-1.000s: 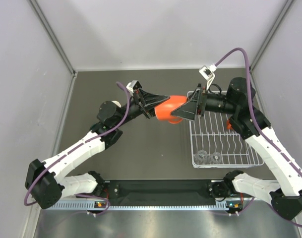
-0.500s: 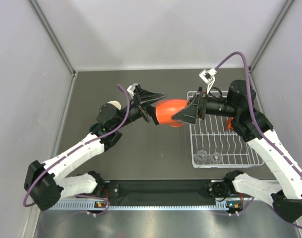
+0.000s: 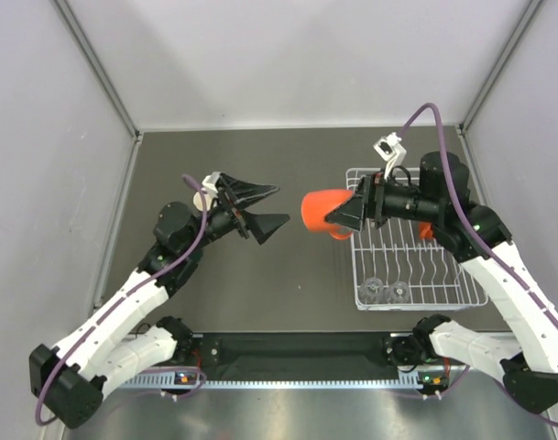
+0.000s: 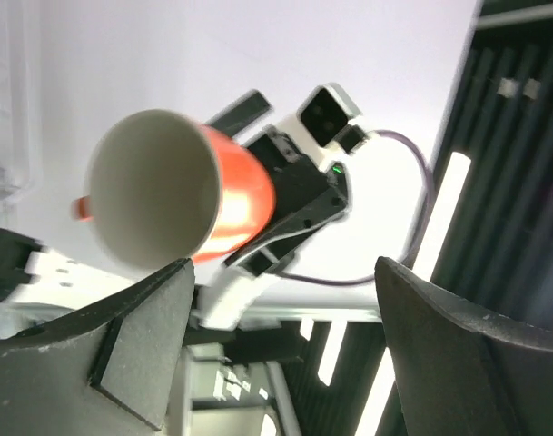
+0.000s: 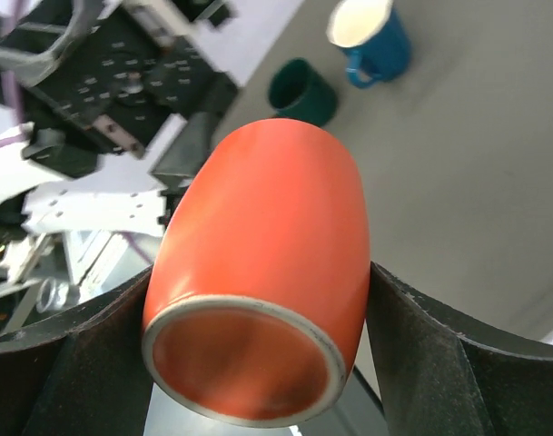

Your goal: Load the cups into the dish rack

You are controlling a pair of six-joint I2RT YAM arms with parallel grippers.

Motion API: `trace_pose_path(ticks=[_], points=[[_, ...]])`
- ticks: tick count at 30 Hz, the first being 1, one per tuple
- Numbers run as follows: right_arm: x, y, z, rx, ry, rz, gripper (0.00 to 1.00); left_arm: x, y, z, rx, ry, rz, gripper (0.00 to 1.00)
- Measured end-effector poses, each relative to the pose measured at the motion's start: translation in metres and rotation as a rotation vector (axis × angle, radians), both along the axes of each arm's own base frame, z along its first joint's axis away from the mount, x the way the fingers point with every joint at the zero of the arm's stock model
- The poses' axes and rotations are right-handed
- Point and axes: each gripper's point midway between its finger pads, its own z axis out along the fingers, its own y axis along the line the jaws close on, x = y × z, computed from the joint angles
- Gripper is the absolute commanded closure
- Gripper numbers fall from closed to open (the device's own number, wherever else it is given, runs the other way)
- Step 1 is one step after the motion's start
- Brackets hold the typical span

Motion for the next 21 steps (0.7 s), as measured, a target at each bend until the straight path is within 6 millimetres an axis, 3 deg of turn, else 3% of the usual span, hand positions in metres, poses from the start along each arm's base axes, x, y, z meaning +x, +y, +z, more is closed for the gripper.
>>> trace_pose_path(ticks=[4, 9, 15, 21], points=[[0.016, -0.018, -0.005, -0.069, 0.015, -0.115, 1.00, 0.004, 0.012, -0.014, 0.138, 0.002, 0.061, 0.15], [0.059, -0.049, -0.023, -0.227, 0.073, -0.330, 1.00, 0.009, 0.017, -0.031, 0.386, -0.013, 0.086, 0.16], [0.113, -0.108, -0.082, -0.473, 0.261, -0.611, 1.00, 0.011, 0.029, -0.036, 0.640, -0.087, 0.105, 0.17], [0.142, -0.162, -0.146, -0.699, 0.443, -0.787, 1.00, 0.008, 0.051, -0.038, 0.821, -0.169, 0.146, 0.17]])
